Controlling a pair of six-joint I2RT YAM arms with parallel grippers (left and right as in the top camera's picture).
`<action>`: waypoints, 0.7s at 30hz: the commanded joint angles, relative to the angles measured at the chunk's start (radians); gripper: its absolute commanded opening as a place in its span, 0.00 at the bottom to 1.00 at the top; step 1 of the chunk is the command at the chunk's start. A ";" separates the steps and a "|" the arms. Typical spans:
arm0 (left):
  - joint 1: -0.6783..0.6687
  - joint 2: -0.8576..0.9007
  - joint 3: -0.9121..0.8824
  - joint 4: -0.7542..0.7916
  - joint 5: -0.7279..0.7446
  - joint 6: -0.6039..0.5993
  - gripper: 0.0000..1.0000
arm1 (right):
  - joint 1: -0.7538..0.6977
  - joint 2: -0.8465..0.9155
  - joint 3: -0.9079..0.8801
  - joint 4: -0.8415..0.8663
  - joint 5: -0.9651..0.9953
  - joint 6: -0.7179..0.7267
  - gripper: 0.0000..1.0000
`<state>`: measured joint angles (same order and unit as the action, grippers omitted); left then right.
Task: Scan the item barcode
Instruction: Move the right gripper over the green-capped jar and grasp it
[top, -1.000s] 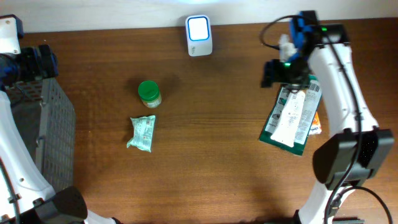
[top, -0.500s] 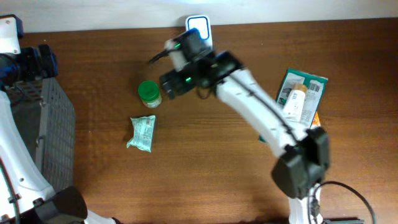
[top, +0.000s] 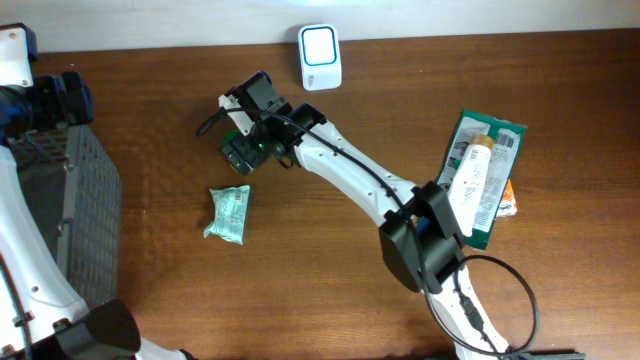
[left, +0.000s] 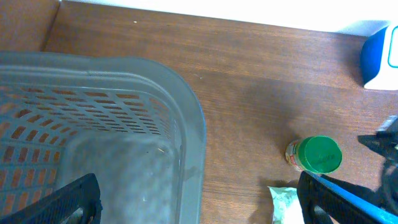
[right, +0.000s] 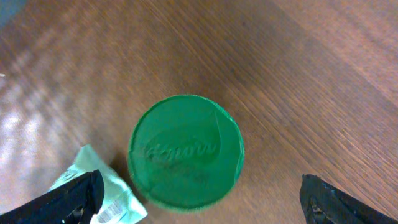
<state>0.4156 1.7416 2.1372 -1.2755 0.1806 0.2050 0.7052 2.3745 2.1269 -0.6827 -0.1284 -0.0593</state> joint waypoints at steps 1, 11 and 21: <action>0.005 -0.001 -0.002 0.001 0.010 -0.009 0.99 | 0.003 0.037 0.020 0.025 0.005 -0.015 0.98; 0.005 -0.001 -0.002 0.001 0.010 -0.009 0.99 | 0.010 0.057 0.020 0.096 -0.025 -0.014 0.98; 0.005 -0.001 -0.002 0.001 0.010 -0.009 0.99 | 0.014 0.086 0.020 0.138 -0.017 -0.014 0.97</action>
<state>0.4156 1.7416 2.1372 -1.2758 0.1806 0.2050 0.7097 2.4321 2.1281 -0.5613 -0.1402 -0.0673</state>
